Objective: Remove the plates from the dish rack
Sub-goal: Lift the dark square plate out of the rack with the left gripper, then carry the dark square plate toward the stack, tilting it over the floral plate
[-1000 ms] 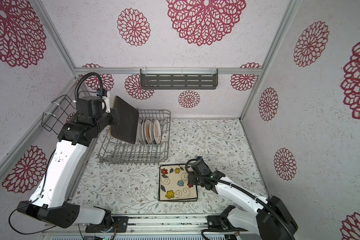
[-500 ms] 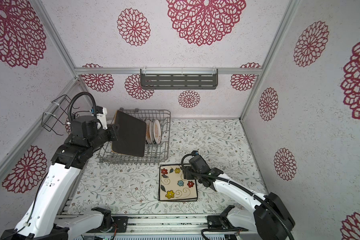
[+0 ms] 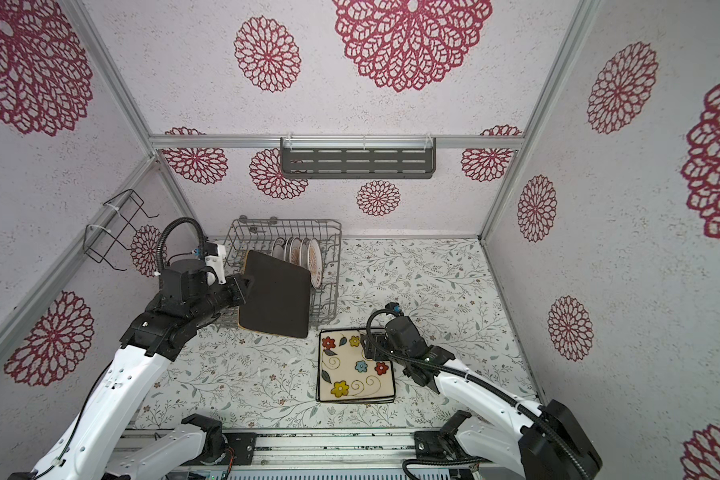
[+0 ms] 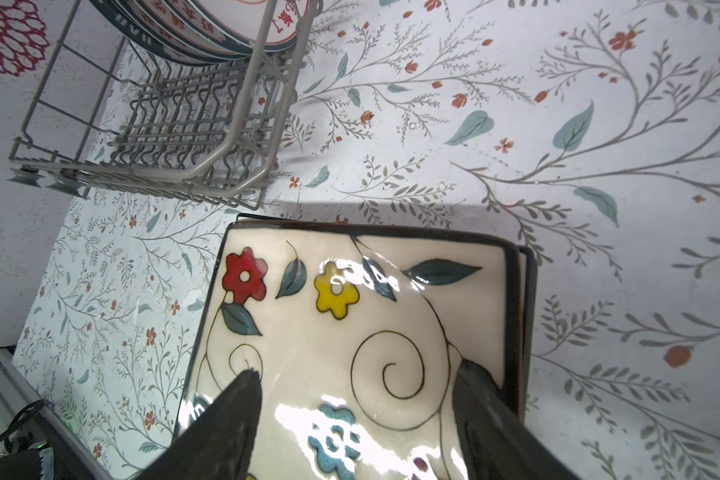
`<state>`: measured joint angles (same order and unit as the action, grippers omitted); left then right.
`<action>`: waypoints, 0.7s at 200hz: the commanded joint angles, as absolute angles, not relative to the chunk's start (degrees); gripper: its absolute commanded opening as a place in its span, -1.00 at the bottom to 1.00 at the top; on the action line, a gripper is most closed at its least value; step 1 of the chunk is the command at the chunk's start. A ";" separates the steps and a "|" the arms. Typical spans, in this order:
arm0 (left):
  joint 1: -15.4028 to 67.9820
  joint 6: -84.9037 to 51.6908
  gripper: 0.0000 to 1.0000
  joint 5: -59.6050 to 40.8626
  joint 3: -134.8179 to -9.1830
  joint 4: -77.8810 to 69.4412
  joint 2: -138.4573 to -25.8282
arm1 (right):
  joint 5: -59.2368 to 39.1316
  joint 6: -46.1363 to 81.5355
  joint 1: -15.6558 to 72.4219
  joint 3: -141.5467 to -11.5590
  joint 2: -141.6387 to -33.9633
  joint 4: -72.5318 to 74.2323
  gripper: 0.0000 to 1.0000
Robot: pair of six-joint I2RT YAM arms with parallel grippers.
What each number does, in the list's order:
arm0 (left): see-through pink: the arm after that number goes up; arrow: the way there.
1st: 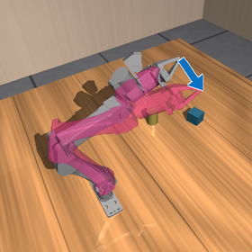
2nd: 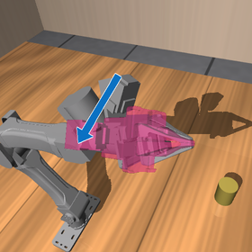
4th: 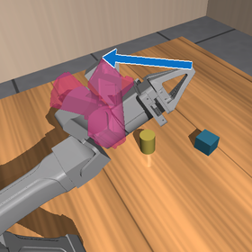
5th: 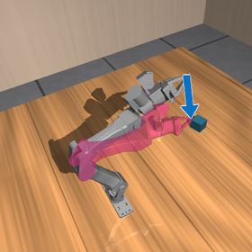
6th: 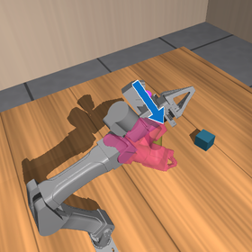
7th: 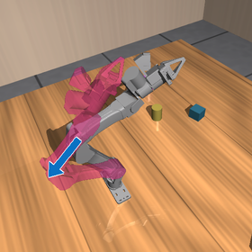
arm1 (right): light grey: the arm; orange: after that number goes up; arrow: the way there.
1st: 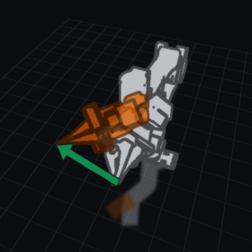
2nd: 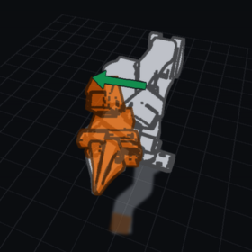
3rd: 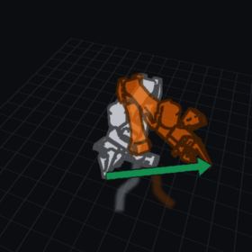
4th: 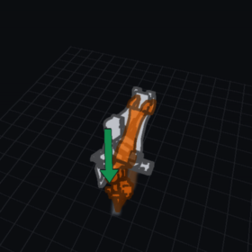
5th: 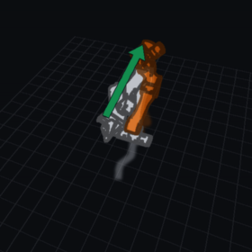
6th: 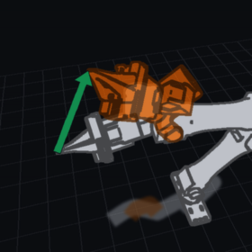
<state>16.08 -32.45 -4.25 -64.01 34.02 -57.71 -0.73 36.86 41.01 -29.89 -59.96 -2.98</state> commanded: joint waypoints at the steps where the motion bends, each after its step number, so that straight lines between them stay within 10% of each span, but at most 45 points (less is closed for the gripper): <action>1: 17.34 -37.40 -1.00 -6.58 -64.85 21.73 -54.33 | -2.36 39.37 40.78 -28.73 -56.67 3.22 0.56; 140: 27.29 -47.74 -1.00 -2.27 -51.60 16.23 -49.13 | -15.86 42.37 41.00 -24.11 -59.93 21.20 0.82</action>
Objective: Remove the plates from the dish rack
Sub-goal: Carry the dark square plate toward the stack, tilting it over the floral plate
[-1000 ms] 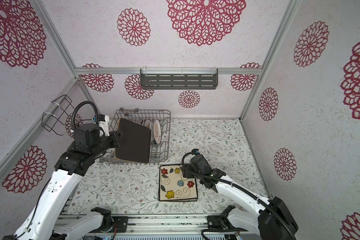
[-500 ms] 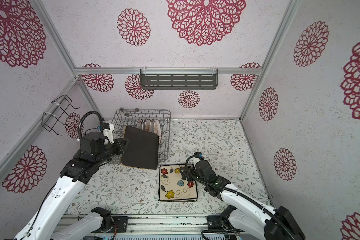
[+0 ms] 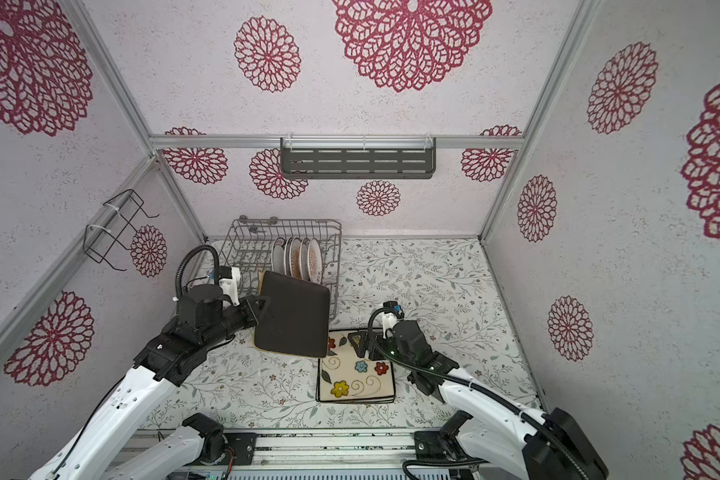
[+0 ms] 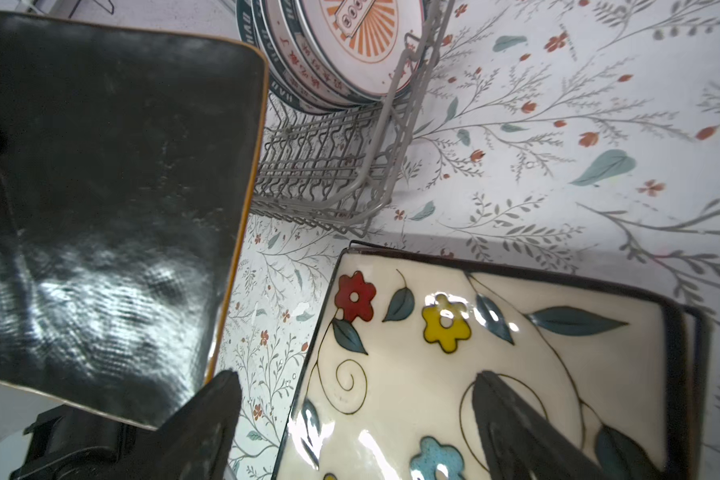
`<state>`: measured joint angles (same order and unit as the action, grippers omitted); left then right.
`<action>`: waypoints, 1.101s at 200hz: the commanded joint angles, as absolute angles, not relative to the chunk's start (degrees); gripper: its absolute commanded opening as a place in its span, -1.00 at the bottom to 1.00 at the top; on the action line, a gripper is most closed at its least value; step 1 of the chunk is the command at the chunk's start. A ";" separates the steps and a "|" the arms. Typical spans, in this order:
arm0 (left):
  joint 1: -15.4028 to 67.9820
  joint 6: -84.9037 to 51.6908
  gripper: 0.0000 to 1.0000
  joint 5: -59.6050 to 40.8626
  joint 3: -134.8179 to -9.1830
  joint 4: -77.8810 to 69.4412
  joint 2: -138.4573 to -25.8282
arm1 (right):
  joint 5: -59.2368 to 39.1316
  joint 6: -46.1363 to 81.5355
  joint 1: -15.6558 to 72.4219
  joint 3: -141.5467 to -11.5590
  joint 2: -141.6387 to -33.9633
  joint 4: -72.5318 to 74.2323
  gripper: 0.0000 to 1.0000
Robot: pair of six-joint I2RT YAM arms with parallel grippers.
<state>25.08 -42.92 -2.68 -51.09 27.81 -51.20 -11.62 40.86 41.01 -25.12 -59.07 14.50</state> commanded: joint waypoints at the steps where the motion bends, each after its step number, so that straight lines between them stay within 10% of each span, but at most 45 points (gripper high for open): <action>1: 27.36 -47.78 -1.00 -2.19 -51.55 16.20 -49.13 | -15.88 42.45 40.98 -24.05 -59.94 21.32 0.82; 220: 42.60 -63.83 -1.00 7.50 -37.15 2.64 -52.46 | -12.02 43.87 40.96 -20.56 -53.19 15.13 0.98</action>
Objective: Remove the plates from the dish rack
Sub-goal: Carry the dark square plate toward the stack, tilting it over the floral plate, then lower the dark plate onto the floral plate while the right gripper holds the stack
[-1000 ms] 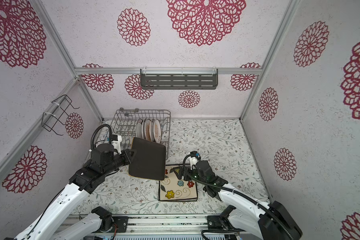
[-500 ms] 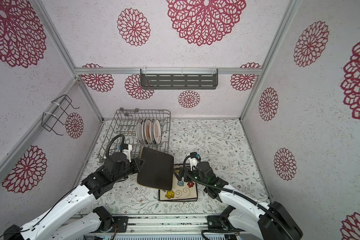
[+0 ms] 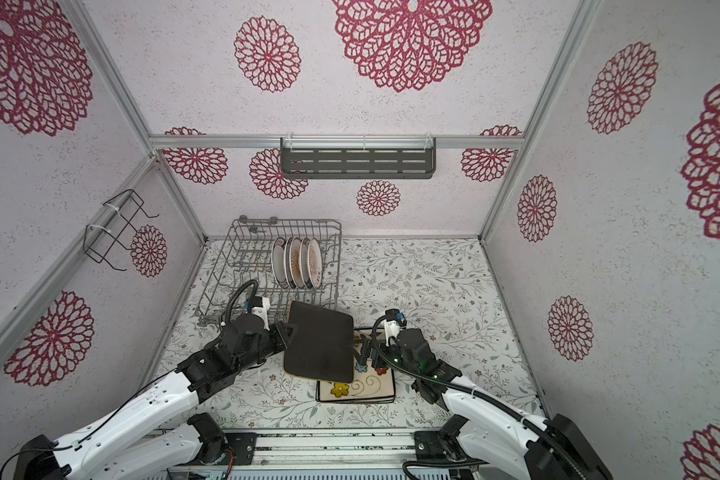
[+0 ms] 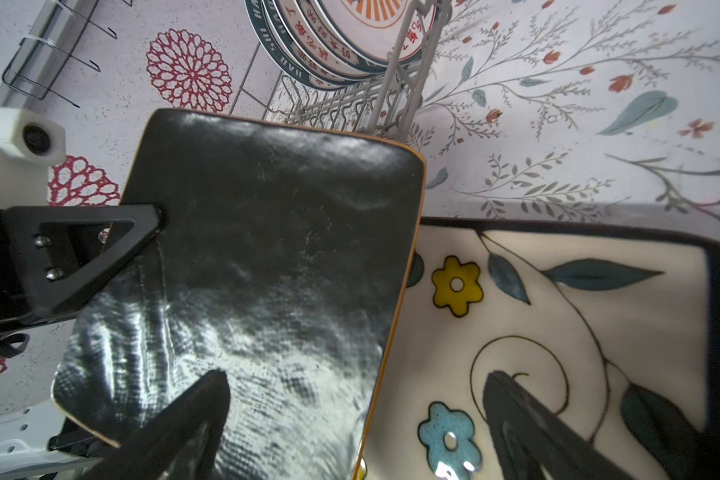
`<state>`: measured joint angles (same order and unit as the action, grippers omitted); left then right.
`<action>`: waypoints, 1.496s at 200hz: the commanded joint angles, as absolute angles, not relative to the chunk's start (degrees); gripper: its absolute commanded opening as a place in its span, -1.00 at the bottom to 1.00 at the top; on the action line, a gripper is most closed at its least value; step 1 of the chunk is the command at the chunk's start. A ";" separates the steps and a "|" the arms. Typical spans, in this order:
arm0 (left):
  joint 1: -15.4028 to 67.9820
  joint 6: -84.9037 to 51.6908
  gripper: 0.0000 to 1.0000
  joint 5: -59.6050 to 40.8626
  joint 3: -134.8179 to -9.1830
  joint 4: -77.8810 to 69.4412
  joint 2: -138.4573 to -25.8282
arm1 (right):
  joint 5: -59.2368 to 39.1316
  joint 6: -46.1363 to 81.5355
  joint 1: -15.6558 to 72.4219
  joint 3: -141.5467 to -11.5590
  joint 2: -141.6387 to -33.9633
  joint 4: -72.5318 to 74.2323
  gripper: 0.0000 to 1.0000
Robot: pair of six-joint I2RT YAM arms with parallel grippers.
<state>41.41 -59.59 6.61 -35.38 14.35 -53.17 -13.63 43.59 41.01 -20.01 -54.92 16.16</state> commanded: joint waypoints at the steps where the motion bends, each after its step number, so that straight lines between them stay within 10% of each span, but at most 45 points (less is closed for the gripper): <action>1: 42.66 -63.82 -1.00 7.48 -37.17 2.64 -52.51 | -11.98 43.86 41.00 -20.52 -53.14 15.13 0.98; 299: 47.03 -68.26 -1.00 9.70 -33.95 0.35 -59.87 | -5.58 46.58 39.99 -16.53 -48.26 8.88 0.98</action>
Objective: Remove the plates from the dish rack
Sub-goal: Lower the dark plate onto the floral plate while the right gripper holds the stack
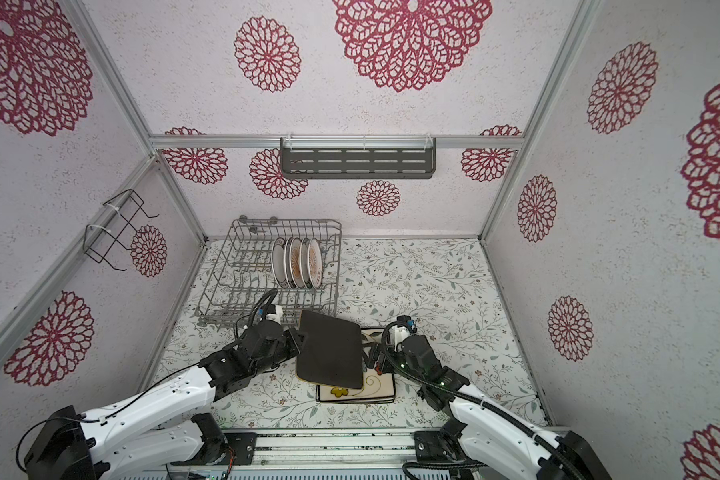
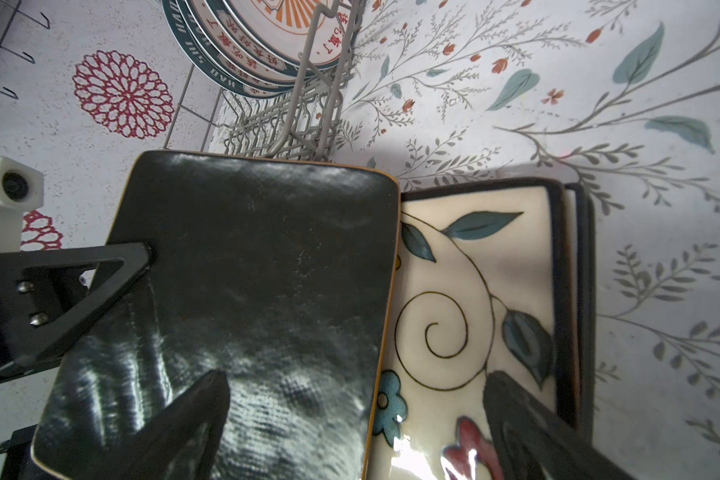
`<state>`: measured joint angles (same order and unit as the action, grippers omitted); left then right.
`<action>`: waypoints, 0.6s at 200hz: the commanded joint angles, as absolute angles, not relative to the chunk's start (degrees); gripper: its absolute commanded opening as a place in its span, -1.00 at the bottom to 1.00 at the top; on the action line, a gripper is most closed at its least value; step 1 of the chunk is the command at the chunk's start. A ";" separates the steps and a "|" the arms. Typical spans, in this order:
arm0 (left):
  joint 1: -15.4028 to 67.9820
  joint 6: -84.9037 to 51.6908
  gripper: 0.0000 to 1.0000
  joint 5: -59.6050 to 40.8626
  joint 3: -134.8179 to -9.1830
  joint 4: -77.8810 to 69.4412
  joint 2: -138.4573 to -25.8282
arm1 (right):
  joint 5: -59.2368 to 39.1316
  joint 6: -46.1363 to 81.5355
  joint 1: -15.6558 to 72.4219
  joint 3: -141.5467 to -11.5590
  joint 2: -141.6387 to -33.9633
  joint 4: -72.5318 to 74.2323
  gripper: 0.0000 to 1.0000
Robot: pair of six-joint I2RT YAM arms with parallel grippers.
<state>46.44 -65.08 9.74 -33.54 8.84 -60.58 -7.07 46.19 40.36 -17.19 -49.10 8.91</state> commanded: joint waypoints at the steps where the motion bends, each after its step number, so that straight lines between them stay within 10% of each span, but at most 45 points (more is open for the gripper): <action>1: 47.07 -68.27 -1.00 9.73 -33.89 0.39 -59.91 | -5.56 46.58 39.99 -16.57 -48.25 8.88 0.98; 120: 47.33 -68.64 -1.00 6.70 -31.74 7.89 -58.44 | -4.46 46.05 39.16 -16.52 -47.90 6.85 0.98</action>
